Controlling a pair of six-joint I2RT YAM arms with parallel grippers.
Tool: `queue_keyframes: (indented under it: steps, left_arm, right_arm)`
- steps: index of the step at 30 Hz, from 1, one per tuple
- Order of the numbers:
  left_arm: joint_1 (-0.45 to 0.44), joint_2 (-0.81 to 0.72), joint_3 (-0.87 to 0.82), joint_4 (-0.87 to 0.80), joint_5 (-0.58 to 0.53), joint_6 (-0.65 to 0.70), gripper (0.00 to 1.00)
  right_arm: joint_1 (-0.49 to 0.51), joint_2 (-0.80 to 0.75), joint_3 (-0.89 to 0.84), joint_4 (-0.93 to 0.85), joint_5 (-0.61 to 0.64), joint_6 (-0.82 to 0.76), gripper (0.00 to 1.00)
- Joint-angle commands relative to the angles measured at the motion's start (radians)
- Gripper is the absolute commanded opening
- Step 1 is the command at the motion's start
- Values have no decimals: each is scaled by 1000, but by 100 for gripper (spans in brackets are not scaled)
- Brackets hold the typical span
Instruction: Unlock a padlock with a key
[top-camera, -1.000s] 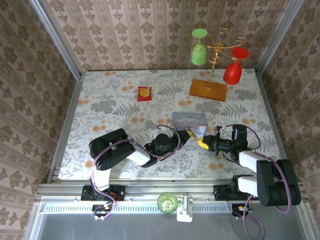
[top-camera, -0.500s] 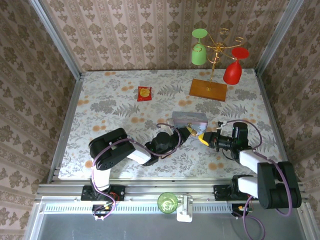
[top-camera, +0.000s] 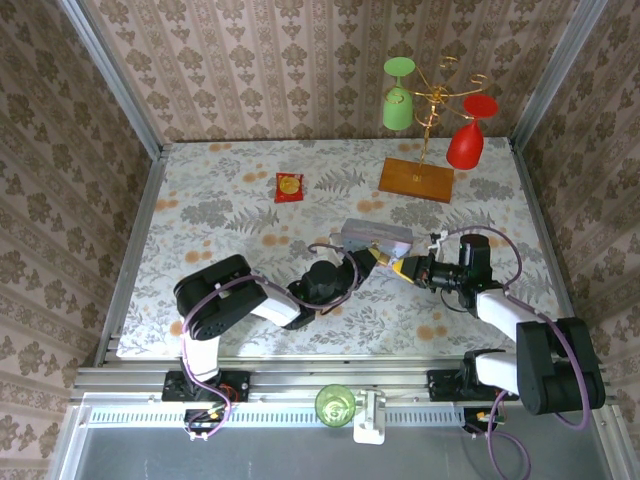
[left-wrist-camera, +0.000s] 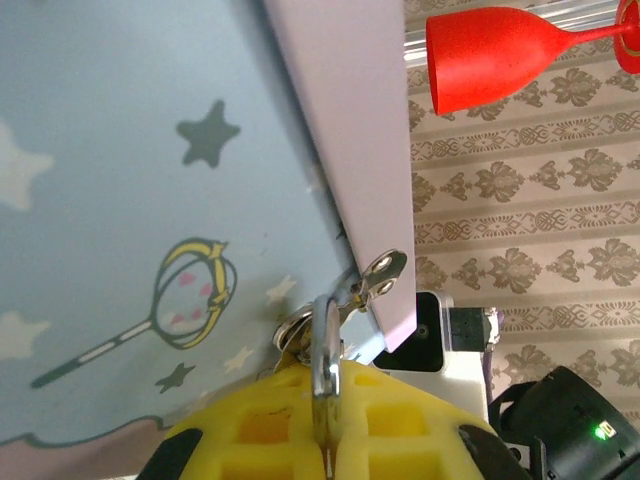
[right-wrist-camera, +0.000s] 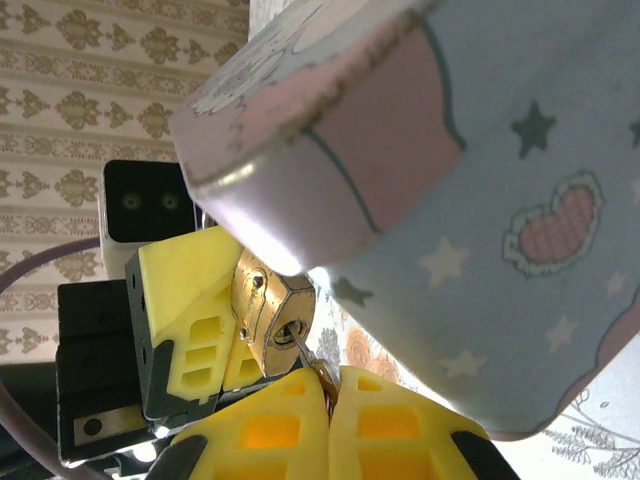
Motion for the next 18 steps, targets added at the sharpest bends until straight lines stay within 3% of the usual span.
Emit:
queue_keyframes:
  steps: [1,4,11,15,18]
  left_arm:
    - [-50,-70,-1,100,239,4,0]
    - [-50,-53,12,100,251,4,0]
    - [-43,-21,40,102,283,32,0]
    - [-6,-22,30,100,369,87,0]
    - [19,-24,16,99,425,107,0]
  right_arm:
    - [25,-5,65,-43,6,-80,0]
    - [58,-77,29,-31,46,-91,0]
    - [86,-111,21,10,-10,-43,0]
    - [16,-64,40,-25,-33,4,0]
    - [27,21,65,-23,-55,19,0]
